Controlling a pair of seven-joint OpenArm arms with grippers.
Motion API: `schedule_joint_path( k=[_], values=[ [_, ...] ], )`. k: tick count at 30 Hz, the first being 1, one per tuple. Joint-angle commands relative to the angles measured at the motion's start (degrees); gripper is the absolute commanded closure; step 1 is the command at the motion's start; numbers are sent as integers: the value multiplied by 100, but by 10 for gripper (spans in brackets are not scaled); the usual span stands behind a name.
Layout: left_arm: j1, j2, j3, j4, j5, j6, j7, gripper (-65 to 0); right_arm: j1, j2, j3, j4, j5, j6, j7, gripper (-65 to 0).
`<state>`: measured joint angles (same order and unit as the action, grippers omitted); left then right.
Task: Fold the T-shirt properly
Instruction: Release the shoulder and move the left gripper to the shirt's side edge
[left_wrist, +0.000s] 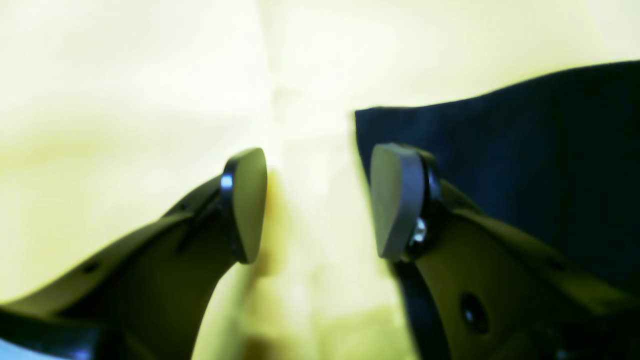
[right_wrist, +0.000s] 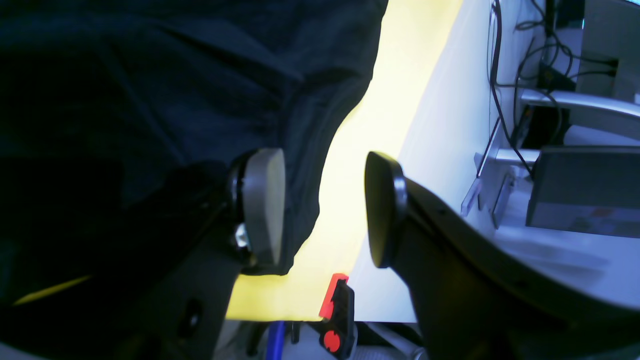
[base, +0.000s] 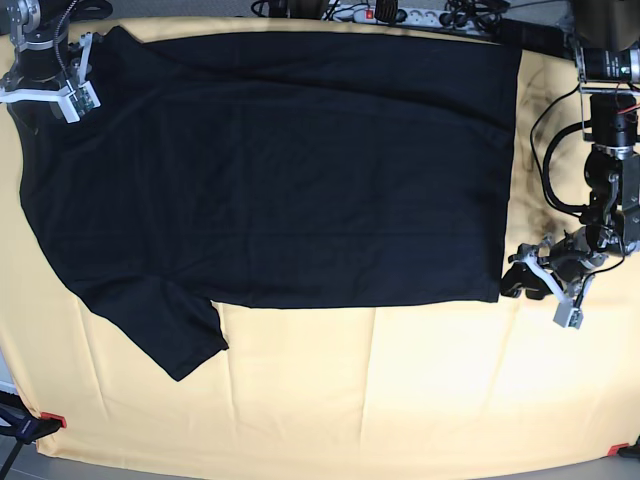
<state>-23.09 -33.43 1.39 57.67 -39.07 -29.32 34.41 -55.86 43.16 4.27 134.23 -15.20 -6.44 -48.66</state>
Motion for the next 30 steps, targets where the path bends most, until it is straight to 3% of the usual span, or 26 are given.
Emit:
schedule_joint_path(
  k=[1, 13, 19, 26, 30],
  values=[
    [-227, -74, -57, 13, -192, -155, -138, -347, -33, 61, 39, 77, -114, -68, 44, -287],
    [-227, 409, -55, -59, 127, -55, -131, -347, -31, 63, 39, 77, -114, -66, 42, -287],
    [-221, 415, -55, -59, 343, 83, -136, -347, -33, 61, 39, 77, -114, -68, 42, -287],
    [-295, 356, -57, -57, 898, 645, -334, -347, -33, 61, 39, 77, -114, -70, 42, -287],
    [-273, 409, -55, -59, 852, 608, -302, -347, -31, 61, 39, 77, -114, -68, 46, -287]
  ],
)
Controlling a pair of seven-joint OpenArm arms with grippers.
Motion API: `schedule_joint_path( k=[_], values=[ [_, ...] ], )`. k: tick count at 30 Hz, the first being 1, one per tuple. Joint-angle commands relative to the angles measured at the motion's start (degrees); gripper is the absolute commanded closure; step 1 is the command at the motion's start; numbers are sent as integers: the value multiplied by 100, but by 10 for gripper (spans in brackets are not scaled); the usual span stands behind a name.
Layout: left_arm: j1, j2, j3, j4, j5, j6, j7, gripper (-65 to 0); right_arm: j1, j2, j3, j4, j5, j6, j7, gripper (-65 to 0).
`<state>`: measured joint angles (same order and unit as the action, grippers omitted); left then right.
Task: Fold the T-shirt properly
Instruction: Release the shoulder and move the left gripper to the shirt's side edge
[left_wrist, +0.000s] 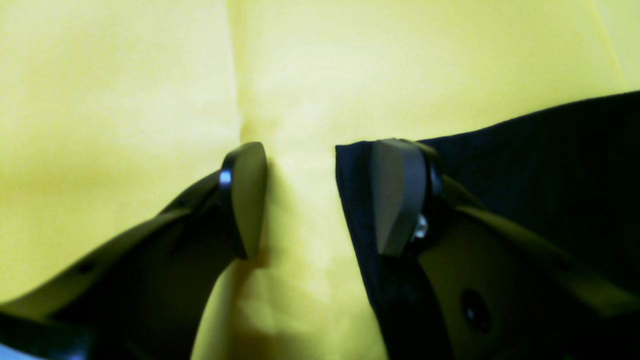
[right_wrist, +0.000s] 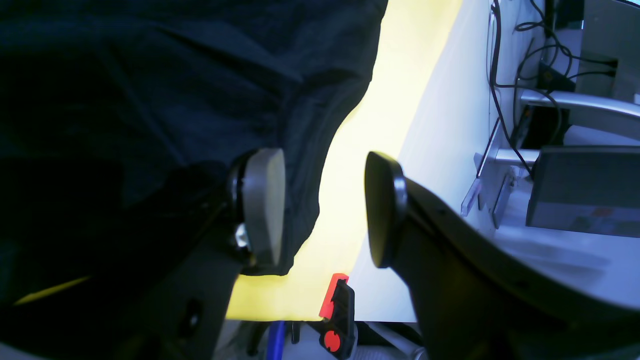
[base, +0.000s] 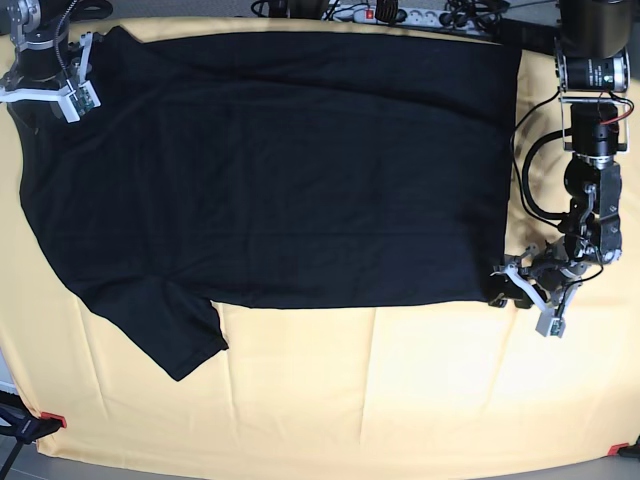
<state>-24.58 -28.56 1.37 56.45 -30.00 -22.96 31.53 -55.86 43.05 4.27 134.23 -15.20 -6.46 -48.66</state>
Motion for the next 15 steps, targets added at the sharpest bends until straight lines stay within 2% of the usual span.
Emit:
schedule_joint_path(
  k=[1, 8, 13, 15],
  values=[
    [-98, -57, -52, 63, -90, -70, 24, -347, -31, 72, 39, 77, -114, -66, 46, -287],
    [81, 177, -52, 63, -214, -245, 175, -347, -33, 72, 39, 77, -114, -66, 46, -287],
    [103, 203, -52, 63, -627, -776, 446, -347, -33, 72, 39, 77, -114, -114, 46, -287],
    [105, 203, -52, 63, -728, -881, 481, -347, -33, 72, 39, 77, -116, -111, 46, -287]
  ],
)
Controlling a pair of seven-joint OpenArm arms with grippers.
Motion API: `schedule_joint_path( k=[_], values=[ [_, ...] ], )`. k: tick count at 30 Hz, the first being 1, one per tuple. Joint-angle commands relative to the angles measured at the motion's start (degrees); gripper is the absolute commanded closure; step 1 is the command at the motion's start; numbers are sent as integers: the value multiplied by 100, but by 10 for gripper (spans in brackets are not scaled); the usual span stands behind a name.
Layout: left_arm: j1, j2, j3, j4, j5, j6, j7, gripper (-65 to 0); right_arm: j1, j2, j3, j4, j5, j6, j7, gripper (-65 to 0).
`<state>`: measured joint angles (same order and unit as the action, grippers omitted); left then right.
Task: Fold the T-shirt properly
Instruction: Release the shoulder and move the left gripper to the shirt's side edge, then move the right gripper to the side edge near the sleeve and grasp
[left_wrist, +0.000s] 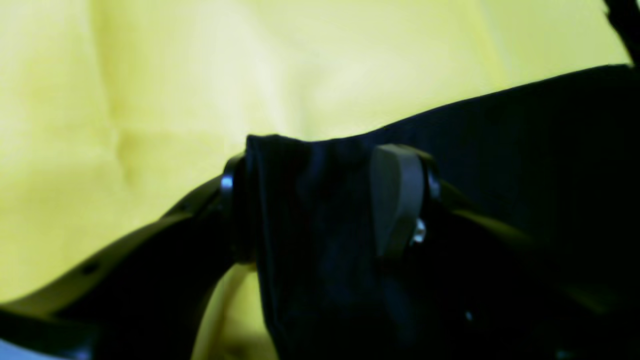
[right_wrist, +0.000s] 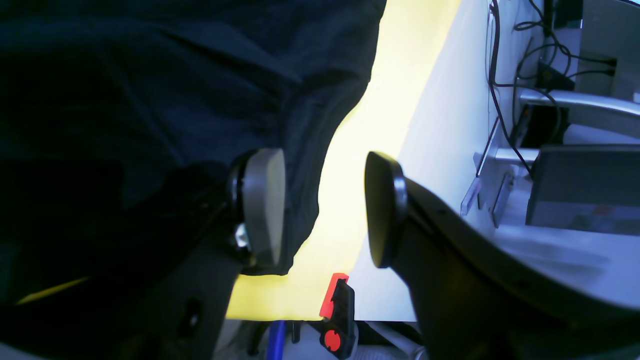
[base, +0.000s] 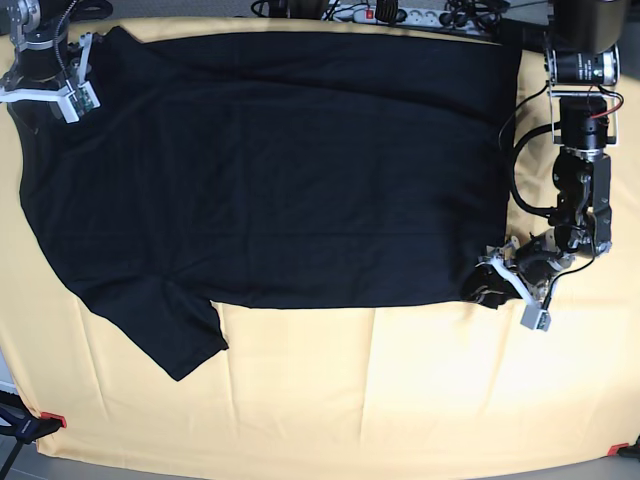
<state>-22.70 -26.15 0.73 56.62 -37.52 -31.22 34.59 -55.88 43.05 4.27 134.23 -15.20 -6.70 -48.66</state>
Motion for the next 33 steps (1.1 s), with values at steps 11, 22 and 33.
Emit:
schedule_joint_path(
  k=[11, 22, 33],
  values=[
    [-129, -66, 9, 50, 31, -50, 142, -277, -31, 72, 39, 77, -116, -85, 46, -287],
    [-131, -70, 9, 50, 37, 555, 149, 0, 632, 59, 39, 77, -136, -404, 37, -287],
    [-538, -72, 9, 52, -50, 380, 439, 0, 2175, 59, 39, 77, -107, -654, 446, -288]
  ],
)
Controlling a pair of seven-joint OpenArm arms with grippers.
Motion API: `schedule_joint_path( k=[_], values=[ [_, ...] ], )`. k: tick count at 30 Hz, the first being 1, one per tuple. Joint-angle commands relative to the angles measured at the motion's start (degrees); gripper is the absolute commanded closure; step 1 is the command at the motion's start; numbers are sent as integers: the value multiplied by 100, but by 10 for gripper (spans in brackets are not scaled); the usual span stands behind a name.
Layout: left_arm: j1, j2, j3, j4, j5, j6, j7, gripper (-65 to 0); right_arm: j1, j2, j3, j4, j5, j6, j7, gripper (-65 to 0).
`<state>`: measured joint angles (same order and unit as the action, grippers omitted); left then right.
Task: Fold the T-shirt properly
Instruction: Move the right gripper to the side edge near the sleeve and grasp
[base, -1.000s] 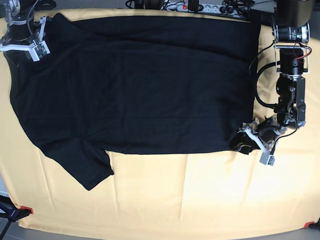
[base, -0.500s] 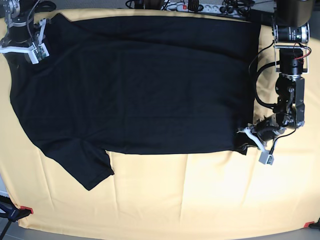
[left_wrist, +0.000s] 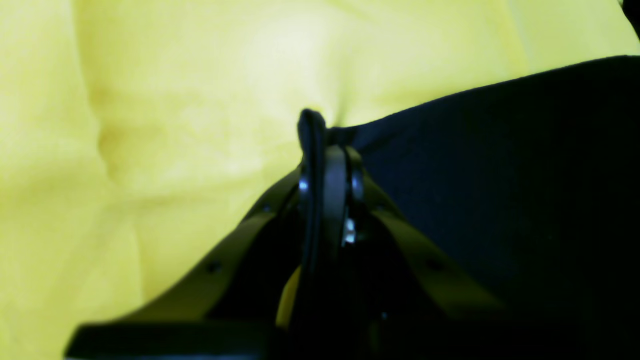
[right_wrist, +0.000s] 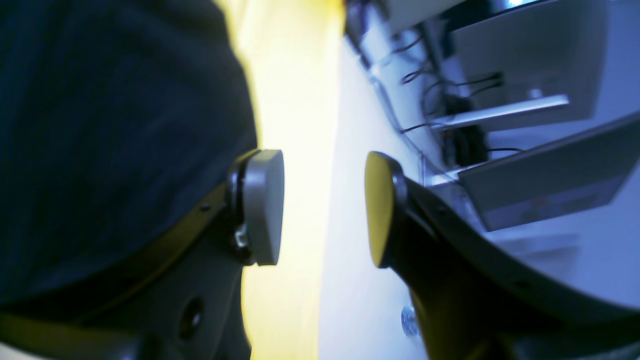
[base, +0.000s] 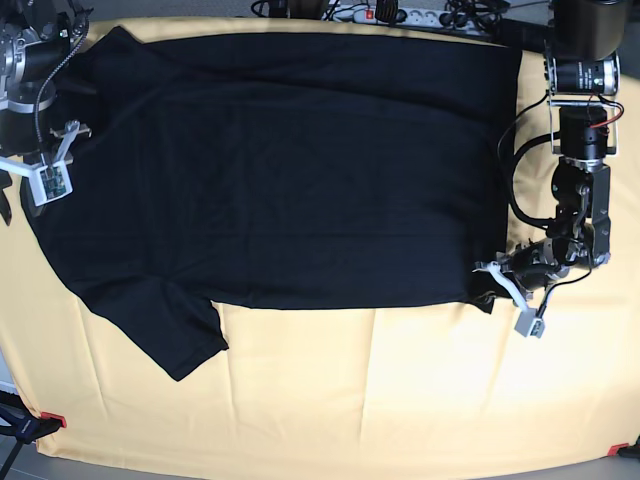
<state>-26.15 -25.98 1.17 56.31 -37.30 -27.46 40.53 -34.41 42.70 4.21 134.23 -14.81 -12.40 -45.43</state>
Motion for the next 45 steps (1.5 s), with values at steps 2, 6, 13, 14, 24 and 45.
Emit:
schedule_joint_path(
  k=[2, 6, 13, 14, 24, 45],
  values=[
    [-254, -90, -35, 83, -74, 7, -96, 0, 446, 94, 46, -24, 52, -125, 219, -295],
    [-258, -87, -35, 83, -72, 4, -96, 0, 1429, 74, 46, -752, 920, 249, 496, -319],
    [-210, -87, -35, 83, -70, -26, -98, 0, 3665, -348, 46, -3237, 3060, 1746, 682, -319],
    [-210, -87, -35, 83, -72, -87, -98, 0, 3969, -413, 46, -3633, 3390, 2002, 680, -319],
    [-210, -87, -35, 83, -72, -170, -98, 0, 6437, -846, 46, -7772, 5552, 3895, 146, -319],
    [-210, -85, -35, 83, -116, -170, -101, 0, 6776, -1307, 46, -9311, 4793, 4120, 863, -319]
  ],
)
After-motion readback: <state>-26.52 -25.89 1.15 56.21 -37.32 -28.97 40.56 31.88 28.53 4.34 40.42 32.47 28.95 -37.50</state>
